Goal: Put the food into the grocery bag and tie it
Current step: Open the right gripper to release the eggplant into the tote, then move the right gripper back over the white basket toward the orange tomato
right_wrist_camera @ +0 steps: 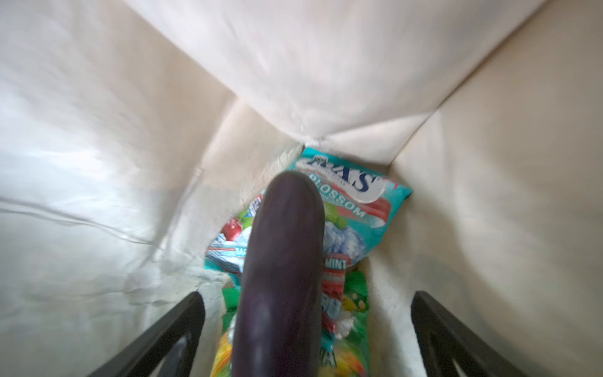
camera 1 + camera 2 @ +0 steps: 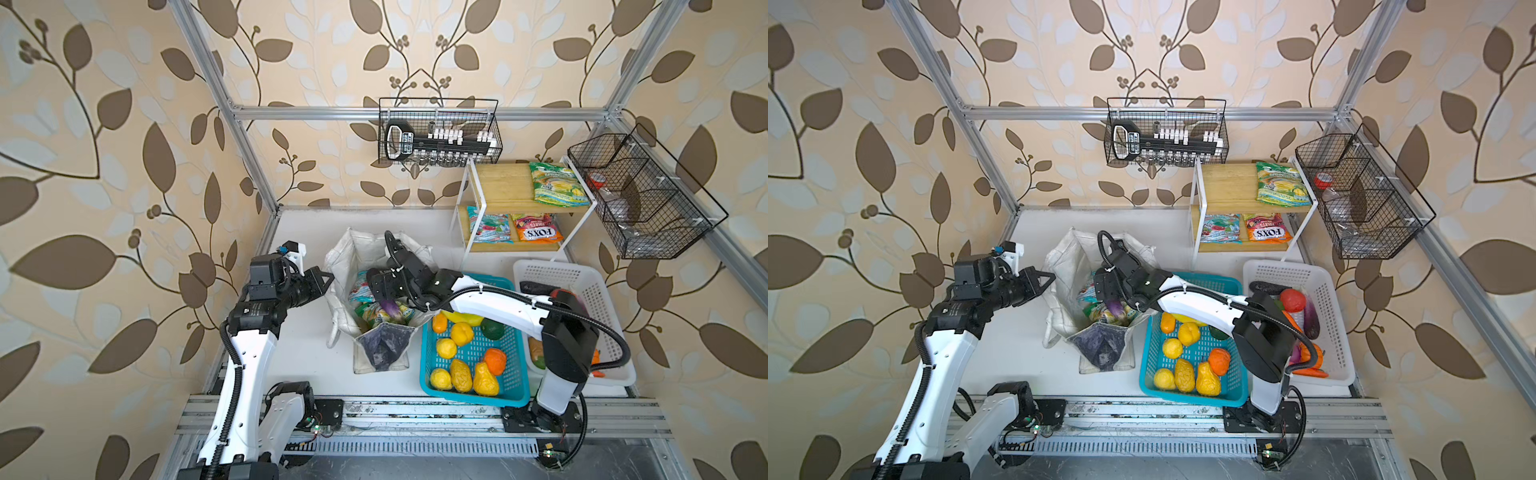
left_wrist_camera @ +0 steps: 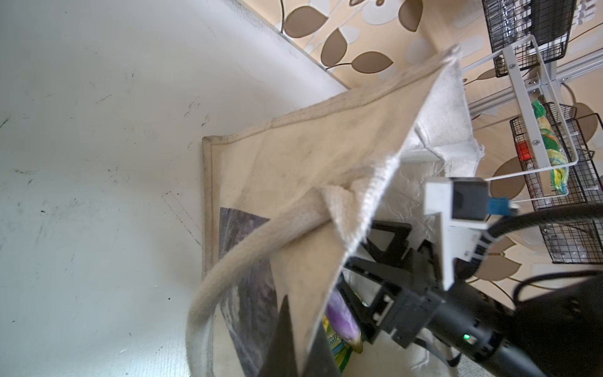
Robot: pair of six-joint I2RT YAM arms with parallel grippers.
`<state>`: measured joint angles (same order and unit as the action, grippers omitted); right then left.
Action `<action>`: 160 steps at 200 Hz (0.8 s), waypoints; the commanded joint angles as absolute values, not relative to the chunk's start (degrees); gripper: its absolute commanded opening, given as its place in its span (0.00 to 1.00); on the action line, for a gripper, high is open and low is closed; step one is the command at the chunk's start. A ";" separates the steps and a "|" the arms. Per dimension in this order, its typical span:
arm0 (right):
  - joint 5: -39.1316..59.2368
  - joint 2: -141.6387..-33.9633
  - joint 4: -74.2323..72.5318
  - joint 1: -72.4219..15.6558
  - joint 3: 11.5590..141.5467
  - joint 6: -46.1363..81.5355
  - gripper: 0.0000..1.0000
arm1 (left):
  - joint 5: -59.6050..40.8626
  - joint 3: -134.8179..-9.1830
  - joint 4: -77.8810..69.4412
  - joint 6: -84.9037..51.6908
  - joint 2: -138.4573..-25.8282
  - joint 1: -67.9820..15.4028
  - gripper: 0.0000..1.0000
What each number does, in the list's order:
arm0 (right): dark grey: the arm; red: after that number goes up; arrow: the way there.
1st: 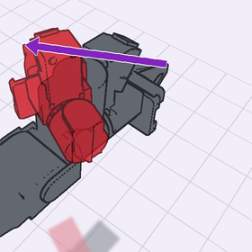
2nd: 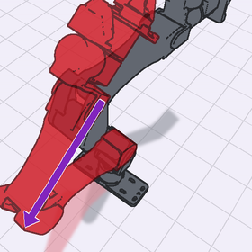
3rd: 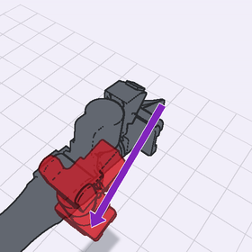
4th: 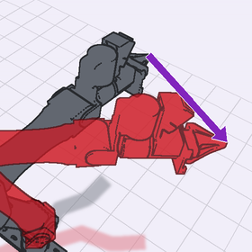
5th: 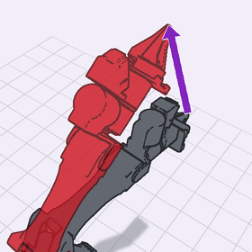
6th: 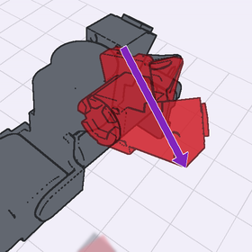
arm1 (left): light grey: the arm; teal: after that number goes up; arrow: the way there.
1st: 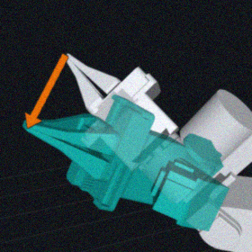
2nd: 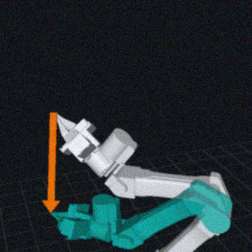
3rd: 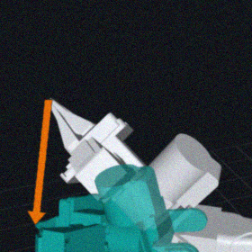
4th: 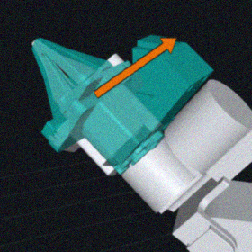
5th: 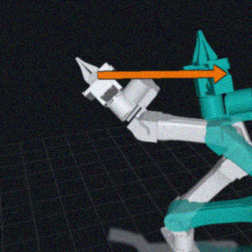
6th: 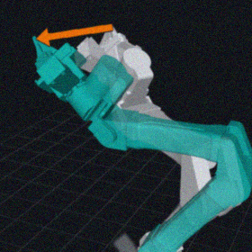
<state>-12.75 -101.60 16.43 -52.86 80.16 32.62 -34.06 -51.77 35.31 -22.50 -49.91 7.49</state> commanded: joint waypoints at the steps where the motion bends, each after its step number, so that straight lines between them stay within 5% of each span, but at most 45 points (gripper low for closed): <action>1: -17.43 -95.30 17.47 -53.10 78.94 30.58 1.00 | -34.95 -51.87 32.63 -21.44 -48.70 7.54 0.00; 52: -32.70 -80.41 19.30 -54.92 73.63 24.80 1.00 | -33.69 -51.93 33.28 -21.14 -49.17 7.52 0.00; 79: -44.44 -72.32 29.05 -51.89 68.88 34.40 1.00 | -33.47 -52.12 33.52 -21.01 -49.09 7.48 0.00; 118: -28.68 -57.78 28.31 -36.74 55.04 34.37 1.00 | -33.18 -52.25 33.84 -20.91 -49.18 7.50 0.00; 160: -31.94 -42.11 30.58 -27.80 46.92 30.64 1.00 | -33.33 -52.22 33.84 -21.00 -49.13 7.52 0.00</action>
<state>-31.24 -46.76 27.90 -31.68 47.37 32.21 -32.91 -51.77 35.53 -22.44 -49.89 7.49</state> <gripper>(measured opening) 0.998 0.046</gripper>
